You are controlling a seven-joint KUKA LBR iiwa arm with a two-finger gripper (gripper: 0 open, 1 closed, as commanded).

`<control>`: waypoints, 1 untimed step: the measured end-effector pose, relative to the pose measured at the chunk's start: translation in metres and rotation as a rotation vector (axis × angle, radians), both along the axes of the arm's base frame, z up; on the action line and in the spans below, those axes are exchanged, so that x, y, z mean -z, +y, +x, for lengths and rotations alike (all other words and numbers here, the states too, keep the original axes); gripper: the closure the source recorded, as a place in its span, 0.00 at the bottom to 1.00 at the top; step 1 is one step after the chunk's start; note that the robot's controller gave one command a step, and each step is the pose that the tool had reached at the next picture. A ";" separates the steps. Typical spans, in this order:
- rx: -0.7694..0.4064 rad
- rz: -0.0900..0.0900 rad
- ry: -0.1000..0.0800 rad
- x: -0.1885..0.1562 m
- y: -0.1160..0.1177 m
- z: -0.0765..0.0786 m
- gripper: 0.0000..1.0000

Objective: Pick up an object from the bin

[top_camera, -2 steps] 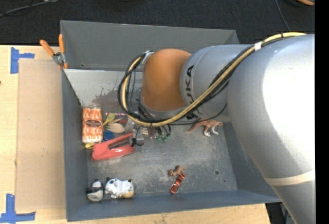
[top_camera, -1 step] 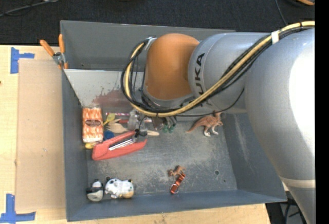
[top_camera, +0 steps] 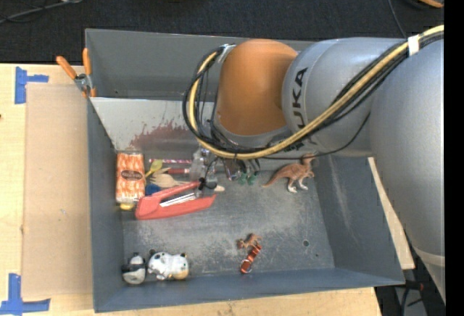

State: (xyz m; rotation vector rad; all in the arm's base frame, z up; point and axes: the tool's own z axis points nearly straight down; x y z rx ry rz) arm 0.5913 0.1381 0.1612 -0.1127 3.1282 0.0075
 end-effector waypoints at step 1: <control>0.105 0.003 -0.006 0.039 -0.003 0.011 1.00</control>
Offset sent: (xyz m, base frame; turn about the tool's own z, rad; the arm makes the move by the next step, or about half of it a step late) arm 0.0030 0.0039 -0.0912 -0.3891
